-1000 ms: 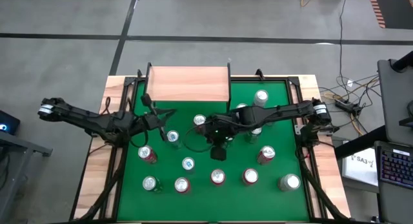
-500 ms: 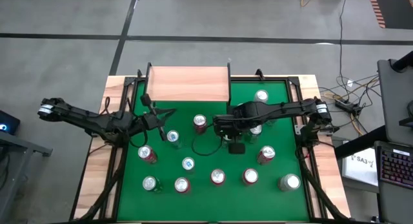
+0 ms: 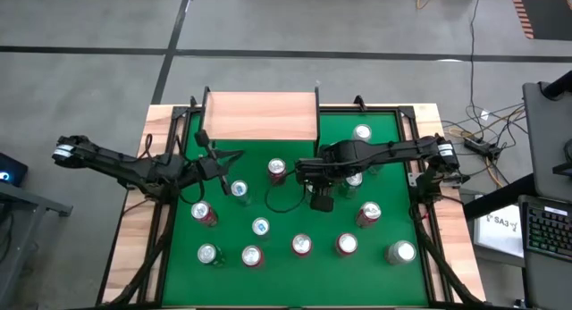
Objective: Place canned beverage on shelf
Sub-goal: Put the green can on the shelf
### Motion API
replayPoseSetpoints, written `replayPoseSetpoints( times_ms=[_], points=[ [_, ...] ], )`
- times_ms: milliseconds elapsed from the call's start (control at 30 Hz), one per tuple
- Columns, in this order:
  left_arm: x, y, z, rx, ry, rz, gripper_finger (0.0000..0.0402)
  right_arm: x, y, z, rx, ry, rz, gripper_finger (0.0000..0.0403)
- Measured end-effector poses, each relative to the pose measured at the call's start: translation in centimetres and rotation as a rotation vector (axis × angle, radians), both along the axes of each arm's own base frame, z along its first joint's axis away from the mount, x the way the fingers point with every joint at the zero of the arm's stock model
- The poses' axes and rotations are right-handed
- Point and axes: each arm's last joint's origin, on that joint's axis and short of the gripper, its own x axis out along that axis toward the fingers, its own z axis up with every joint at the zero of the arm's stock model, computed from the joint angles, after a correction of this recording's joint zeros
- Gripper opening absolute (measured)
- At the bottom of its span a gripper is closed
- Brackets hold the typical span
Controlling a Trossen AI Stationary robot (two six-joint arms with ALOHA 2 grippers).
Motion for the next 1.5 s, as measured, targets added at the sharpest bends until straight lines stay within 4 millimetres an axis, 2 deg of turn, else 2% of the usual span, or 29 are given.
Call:
replayPoseSetpoints(
  times_ms=[233,433,933,1500],
  points=[
    [0.0,0.0,0.0,0.000,0.000,0.000,0.0003,0.0,-0.1,0.0,-0.065,-0.004,0.001,0.0309],
    [0.0,0.0,0.0,0.000,0.001,0.001,0.0003,0.1,-0.1,-0.1,-0.064,0.000,0.013,0.0354],
    [0.0,0.0,0.0,0.001,0.002,0.001,0.0003,0.5,0.0,-0.6,-0.011,0.012,0.029,0.0360],
    [0.0,0.0,-0.1,0.002,0.006,-0.004,0.0003,1.9,-0.4,-2.8,0.035,0.064,0.029,0.0360]
  ],
)
